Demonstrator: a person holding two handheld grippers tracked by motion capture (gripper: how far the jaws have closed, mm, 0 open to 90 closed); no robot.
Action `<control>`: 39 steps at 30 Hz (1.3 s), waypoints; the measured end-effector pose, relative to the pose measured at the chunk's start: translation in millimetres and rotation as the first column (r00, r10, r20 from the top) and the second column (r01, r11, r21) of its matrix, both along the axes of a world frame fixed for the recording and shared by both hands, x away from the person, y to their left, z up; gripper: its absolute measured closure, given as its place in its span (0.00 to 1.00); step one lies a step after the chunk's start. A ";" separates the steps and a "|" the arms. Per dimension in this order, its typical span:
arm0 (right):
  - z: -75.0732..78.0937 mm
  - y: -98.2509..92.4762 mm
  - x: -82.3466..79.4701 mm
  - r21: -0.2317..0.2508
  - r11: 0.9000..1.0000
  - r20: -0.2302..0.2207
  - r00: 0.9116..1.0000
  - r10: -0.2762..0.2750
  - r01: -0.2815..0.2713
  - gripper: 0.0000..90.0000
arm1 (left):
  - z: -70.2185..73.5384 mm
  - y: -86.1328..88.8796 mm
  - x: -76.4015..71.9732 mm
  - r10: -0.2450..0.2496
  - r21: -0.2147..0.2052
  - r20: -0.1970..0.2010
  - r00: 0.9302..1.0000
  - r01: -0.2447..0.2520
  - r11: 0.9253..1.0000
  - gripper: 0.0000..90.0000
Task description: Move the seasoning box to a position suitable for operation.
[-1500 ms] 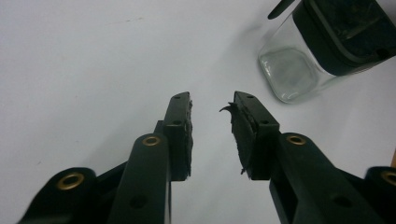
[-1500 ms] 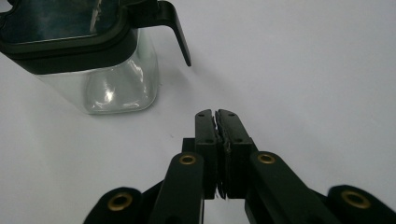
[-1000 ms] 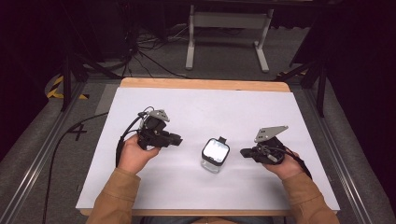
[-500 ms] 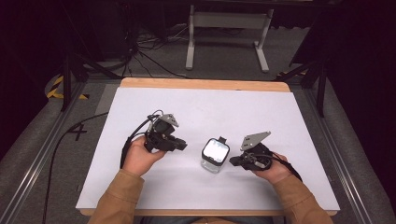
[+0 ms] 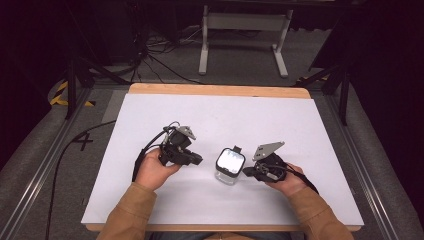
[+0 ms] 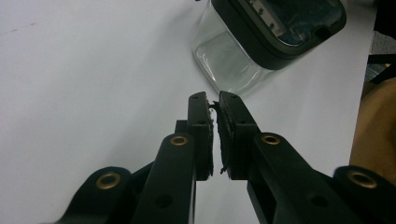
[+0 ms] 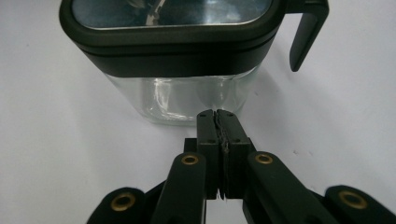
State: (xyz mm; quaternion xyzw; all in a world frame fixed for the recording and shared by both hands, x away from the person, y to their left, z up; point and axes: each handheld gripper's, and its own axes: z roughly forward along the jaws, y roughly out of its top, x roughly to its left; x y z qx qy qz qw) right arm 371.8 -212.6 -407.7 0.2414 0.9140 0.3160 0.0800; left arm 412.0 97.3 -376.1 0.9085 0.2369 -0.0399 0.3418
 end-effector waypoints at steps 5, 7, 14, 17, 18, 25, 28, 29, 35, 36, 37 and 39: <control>0.0 4.2 6.7 0.012 1.000 0.011 1.000 -0.019 0.019 0.99 | 0.6 10.6 -4.2 0.032 0.001 0.007 0.999 -0.032 0.999 0.93; -0.3 5.6 9.6 0.015 1.000 0.019 0.999 -0.026 0.026 0.99 | 1.4 14.6 -6.2 0.048 0.007 0.002 0.999 -0.048 0.999 0.93; -2.4 13.3 19.0 0.038 0.997 0.049 0.997 -0.068 0.066 0.99 | -0.7 22.7 -10.4 0.075 0.024 -0.006 0.997 -0.075 0.997 0.93; -4.2 17.2 20.7 0.047 0.995 0.068 0.994 -0.090 0.087 0.99 | -0.7 23.8 -10.8 0.079 0.025 -0.005 0.997 -0.079 0.997 0.92; -4.8 18.1 21.1 0.052 0.994 0.073 0.992 -0.099 0.096 0.99 | -0.6 23.7 -10.9 0.079 0.025 -0.005 0.997 -0.079 0.997 0.92; -7.7 19.2 22.5 0.057 0.993 0.079 0.991 -0.106 0.102 0.97 | -1.6 21.3 -9.5 0.073 0.013 0.000 0.997 -0.073 0.997 0.92; -5.2 16.6 21.1 0.066 0.992 0.081 0.990 -0.112 0.106 0.94 | -0.3 21.2 -8.6 0.076 0.006 -0.002 0.997 -0.076 0.997 0.92; -3.7 15.0 20.1 0.069 0.991 0.083 0.990 -0.118 0.112 0.94 | 0.6 21.3 -8.0 0.076 0.005 -0.001 0.997 -0.076 0.997 0.91; 11.9 -6.2 14.7 0.129 0.980 0.098 0.982 -0.161 0.148 0.95 | 8.7 17.9 -3.8 0.100 -0.026 0.030 0.995 -0.099 0.995 0.88; 14.8 -10.6 13.3 0.142 0.977 0.098 0.980 -0.175 0.161 0.96 | 10.9 16.9 -3.0 0.106 -0.027 0.031 0.994 -0.106 0.994 0.88; 17.4 -15.0 11.8 0.154 0.973 0.105 0.976 -0.189 0.171 0.96 | 12.1 16.4 -1.5 0.104 -0.037 0.045 0.994 -0.102 0.994 0.88; 21.5 -23.2 9.2 0.169 0.966 0.115 0.970 -0.214 0.193 0.97 | 14.9 14.5 -0.3 0.123 -0.057 0.053 0.991 -0.120 0.991 0.87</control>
